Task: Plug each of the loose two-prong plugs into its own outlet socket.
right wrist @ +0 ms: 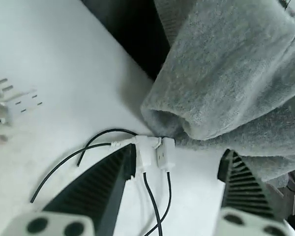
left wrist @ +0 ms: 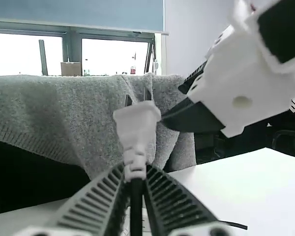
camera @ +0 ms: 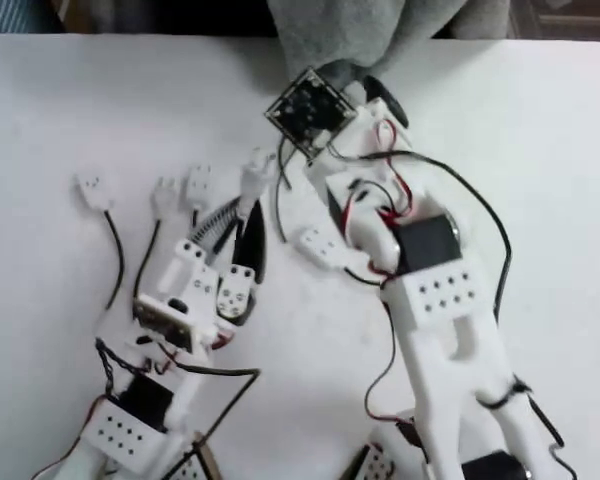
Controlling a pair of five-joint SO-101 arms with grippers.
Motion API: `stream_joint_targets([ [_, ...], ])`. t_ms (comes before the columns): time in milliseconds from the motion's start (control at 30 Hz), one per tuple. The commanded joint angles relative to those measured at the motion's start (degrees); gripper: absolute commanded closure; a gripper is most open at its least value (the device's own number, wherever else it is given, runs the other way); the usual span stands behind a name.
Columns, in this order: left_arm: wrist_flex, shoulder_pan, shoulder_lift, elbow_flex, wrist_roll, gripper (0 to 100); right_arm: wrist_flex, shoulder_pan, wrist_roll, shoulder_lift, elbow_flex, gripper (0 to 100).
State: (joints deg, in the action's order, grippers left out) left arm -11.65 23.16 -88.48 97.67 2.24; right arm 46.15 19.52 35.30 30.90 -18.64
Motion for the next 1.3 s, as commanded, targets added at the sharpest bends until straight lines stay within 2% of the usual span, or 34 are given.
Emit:
stream_joint_targets([
  [0, -1.1, -0.2, -0.9, -0.3, -0.2, 98, 1.9, -0.5, 0.3, 5.8, 1.0, 72.3],
  [100, 2.3, -0.2, -0.9, -0.3, -0.2, 98, 5.5, -0.5, 0.3, 8.2, 1.0, 72.3],
  [233, 11.6, -0.4, -0.9, -0.4, -0.2, 98, 11.6, -1.5, 0.3, 10.3, 0.7, 72.3],
  [433, 22.8, -4.5, -0.9, -0.3, -0.2, 98, 19.7, -3.8, 0.2, 10.4, 0.6, 72.3],
  [600, 38.8, -6.7, -0.9, -1.2, 0.8, 97, 22.7, -4.2, 0.2, 10.9, -3.3, 72.3],
  [733, 55.1, -7.8, -0.9, -5.6, 8.5, 90, 22.6, -4.2, 0.2, 10.9, -8.4, 72.3],
  [867, 66.9, -9.1, -0.9, -9.3, 9.5, 86, 22.3, -3.9, 0.2, 10.9, -14.0, 72.3],
  [1067, 68.0, -11.5, -0.9, -10.5, 9.7, 86, 14.4, -4.2, 0.2, 10.9, -25.1, 72.3],
  [1267, 60.3, -10.9, -0.9, -9.6, 9.7, 81, 6.1, -4.2, 0.2, 10.9, -35.3, 72.3],
])
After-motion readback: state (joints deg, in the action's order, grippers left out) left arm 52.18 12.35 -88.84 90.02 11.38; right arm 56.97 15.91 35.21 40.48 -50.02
